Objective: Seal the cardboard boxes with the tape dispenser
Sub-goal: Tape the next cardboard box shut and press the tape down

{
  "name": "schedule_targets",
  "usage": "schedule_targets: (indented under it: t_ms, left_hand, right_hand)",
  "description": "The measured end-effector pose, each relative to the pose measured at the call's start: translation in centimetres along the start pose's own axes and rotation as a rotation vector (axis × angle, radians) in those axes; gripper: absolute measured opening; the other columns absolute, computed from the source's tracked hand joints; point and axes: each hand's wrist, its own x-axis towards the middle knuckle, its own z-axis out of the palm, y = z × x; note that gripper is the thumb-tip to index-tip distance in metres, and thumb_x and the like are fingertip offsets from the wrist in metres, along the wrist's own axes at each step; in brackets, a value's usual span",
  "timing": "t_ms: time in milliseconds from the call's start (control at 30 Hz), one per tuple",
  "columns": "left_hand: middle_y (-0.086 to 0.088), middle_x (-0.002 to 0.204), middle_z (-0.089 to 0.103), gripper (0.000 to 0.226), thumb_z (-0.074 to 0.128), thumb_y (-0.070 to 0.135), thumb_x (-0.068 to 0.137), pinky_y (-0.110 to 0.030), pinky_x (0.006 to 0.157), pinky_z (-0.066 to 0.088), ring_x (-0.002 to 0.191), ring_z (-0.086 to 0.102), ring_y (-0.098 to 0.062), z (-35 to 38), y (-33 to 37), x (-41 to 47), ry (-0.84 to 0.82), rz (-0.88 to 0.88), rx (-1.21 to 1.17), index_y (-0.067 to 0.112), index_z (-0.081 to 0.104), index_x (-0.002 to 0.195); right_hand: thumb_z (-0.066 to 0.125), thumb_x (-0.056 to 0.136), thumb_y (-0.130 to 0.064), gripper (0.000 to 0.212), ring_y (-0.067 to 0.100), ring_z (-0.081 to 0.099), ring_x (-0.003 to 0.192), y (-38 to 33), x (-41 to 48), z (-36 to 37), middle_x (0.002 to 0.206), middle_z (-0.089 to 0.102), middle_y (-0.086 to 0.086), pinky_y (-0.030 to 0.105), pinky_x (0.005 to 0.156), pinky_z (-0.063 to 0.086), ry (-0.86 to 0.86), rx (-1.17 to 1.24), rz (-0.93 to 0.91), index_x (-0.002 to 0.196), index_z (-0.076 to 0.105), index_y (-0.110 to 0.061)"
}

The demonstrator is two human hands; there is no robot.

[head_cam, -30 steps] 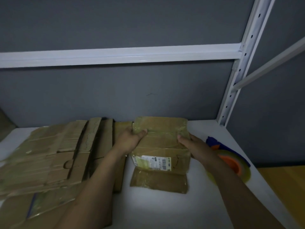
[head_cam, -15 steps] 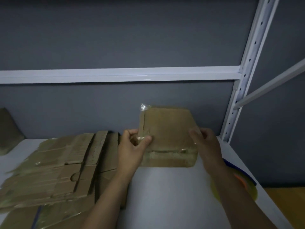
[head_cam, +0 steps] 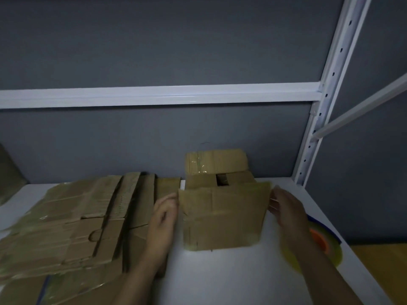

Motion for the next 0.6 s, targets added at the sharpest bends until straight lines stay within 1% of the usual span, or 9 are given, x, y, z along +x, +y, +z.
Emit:
schedule_targets:
  t_ms: [67, 133, 167, 200, 233, 333, 400, 500, 600]
  left_hand:
    - [0.006, 0.112, 0.07, 0.06, 0.03, 0.067, 0.093, -0.035, 0.091, 0.048, 0.106, 0.064, -0.01, -0.3, 1.5, 0.5, -0.058, -0.121, -0.204, 0.02, 0.068, 0.089]
    - [0.012, 0.086, 0.074, 0.045, 0.041, 0.048, 0.097, -0.03, 0.078, 0.048, 0.083, 0.068, 0.0, -0.3, 3.5, 0.8, -0.107, -0.137, -0.049, 0.02, 0.07, 0.076]
    - [0.015, 0.076, 0.072, 0.035, 0.049, 0.041, 0.095, -0.026, 0.073, 0.046, 0.075, 0.066, 0.003, -0.2, 4.3, 1.1, -0.13, -0.118, 0.056, 0.019, 0.07, 0.077]
    - [0.016, 0.076, 0.071, 0.023, 0.057, 0.037, 0.092, -0.024, 0.071, 0.044, 0.078, 0.065, 0.002, -0.4, 4.5, 1.7, -0.163, -0.096, 0.121, 0.02, 0.07, 0.083]
    - [0.017, 0.088, 0.069, 0.019, 0.063, 0.039, 0.087, -0.023, 0.073, 0.044, 0.088, 0.064, -0.001, -0.6, 5.0, 2.3, -0.226, -0.098, 0.178, 0.023, 0.068, 0.097]
    - [0.013, 0.134, 0.045, 0.088, 0.071, 0.06, 0.066, -0.028, 0.095, 0.045, 0.121, 0.047, -0.01, -1.0, 5.4, 4.1, -0.486, -0.12, 0.44, 0.037, 0.036, 0.143]
    - [0.01, 0.153, 0.029, 0.116, 0.069, 0.075, 0.056, -0.037, 0.112, 0.034, 0.137, 0.031, -0.013, -0.2, 5.5, 4.7, -0.583, -0.03, 0.652, 0.04, 0.014, 0.152]
    - [0.007, 0.16, 0.016, 0.12, 0.066, 0.078, 0.059, -0.038, 0.117, 0.026, 0.146, 0.019, -0.016, 1.0, 5.5, 4.6, -0.497, 0.078, 0.812, 0.04, 0.003, 0.153]
    - [0.001, 0.156, 0.031, 0.106, 0.065, 0.069, 0.073, -0.028, 0.102, 0.041, 0.135, 0.04, -0.018, 1.5, 5.1, 4.1, -0.318, 0.208, 0.893, 0.037, 0.005, 0.154]
  right_hand:
    - [0.054, 0.096, -0.022, 0.017, 0.023, 0.063, 0.09, -1.7, 0.2, 0.3, 0.096, 0.068, 0.007, 0.03, 0.074, 0.05, -0.108, 0.093, 0.154, 0.099, 0.066, -0.01]
    - [0.059, 0.092, -0.014, 0.022, 0.023, 0.061, 0.098, -2.1, -0.1, -0.4, 0.111, 0.065, 0.01, 0.028, 0.077, 0.05, -0.304, 0.025, 0.169, 0.113, 0.063, -0.009]
    - [0.063, 0.09, -0.016, 0.028, 0.02, 0.061, 0.103, -2.0, 0.1, -1.0, 0.117, 0.064, 0.007, 0.026, 0.08, 0.05, -0.379, -0.065, 0.125, 0.118, 0.063, -0.013]
    - [0.067, 0.087, -0.019, 0.036, 0.016, 0.06, 0.108, -2.4, -0.1, -1.1, 0.121, 0.063, 0.001, 0.025, 0.084, 0.05, -0.426, -0.166, 0.092, 0.123, 0.061, -0.019]
    - [0.07, 0.084, -0.022, 0.044, 0.013, 0.059, 0.111, -2.5, -0.3, -1.5, 0.123, 0.061, -0.005, 0.027, 0.089, 0.05, -0.496, -0.24, 0.064, 0.127, 0.058, -0.026]
    - [0.077, 0.078, -0.028, 0.067, 0.01, 0.054, 0.118, -2.6, -0.1, -2.0, 0.133, 0.052, -0.012, 0.036, 0.104, 0.045, -0.571, -0.353, 0.028, 0.138, 0.047, -0.035]
    - [0.078, 0.076, -0.039, 0.081, 0.009, 0.046, 0.124, -2.8, 0.6, -1.0, 0.14, 0.041, -0.012, 0.034, 0.107, 0.04, -0.546, -0.565, -0.1, 0.144, 0.036, -0.033]
    - [0.07, 0.064, -0.071, 0.1, 0.006, 0.038, 0.124, -2.2, 1.5, 0.5, 0.142, 0.032, -0.011, 0.03, 0.105, 0.037, -0.527, -0.873, -0.293, 0.146, 0.027, -0.033]
    - [0.063, 0.07, -0.071, 0.101, 0.011, 0.037, 0.125, -1.9, 1.4, 0.8, 0.146, 0.029, -0.007, 0.028, 0.101, 0.037, -0.48, -0.949, -0.382, 0.15, 0.016, -0.032]
